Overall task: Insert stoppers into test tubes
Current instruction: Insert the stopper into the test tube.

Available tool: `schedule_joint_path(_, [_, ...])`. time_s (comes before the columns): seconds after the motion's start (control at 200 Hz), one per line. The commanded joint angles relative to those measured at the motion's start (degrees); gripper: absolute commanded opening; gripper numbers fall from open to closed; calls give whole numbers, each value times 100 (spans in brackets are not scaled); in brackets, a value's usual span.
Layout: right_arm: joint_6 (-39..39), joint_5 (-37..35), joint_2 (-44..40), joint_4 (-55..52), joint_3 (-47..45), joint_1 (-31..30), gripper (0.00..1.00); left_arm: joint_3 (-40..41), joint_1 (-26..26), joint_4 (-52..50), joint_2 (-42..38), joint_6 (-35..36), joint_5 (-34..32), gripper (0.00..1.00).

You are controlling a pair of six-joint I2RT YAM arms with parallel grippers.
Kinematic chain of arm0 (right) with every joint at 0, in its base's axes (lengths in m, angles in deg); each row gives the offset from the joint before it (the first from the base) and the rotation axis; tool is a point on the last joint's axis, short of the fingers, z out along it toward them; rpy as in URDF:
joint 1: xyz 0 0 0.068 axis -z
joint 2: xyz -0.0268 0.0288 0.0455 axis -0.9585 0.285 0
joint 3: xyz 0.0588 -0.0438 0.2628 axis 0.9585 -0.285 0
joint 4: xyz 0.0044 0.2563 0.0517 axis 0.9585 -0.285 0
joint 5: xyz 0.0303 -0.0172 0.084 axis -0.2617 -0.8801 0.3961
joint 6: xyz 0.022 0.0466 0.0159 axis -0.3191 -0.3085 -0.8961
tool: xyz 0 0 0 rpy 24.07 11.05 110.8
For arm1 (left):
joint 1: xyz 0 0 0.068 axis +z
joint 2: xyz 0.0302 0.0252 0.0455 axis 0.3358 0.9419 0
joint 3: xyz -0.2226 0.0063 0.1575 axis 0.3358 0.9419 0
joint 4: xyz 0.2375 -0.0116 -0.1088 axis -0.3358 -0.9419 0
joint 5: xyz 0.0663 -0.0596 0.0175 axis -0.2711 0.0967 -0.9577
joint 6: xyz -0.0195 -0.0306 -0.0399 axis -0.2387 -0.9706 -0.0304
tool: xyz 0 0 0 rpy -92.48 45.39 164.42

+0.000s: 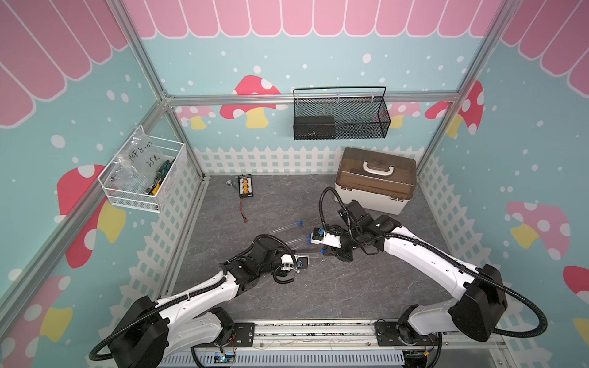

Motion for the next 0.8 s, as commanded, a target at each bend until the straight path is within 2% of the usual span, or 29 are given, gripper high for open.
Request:
schedule_joint_path(0.0, [-45,-49,116,-267,152,-95,14,-15,-29,113,56,182,-141,0])
schedule_joint_path(0.795, [-190,-167,669,-136,463,-306,12,-18,-29,149,10,150,-97,0])
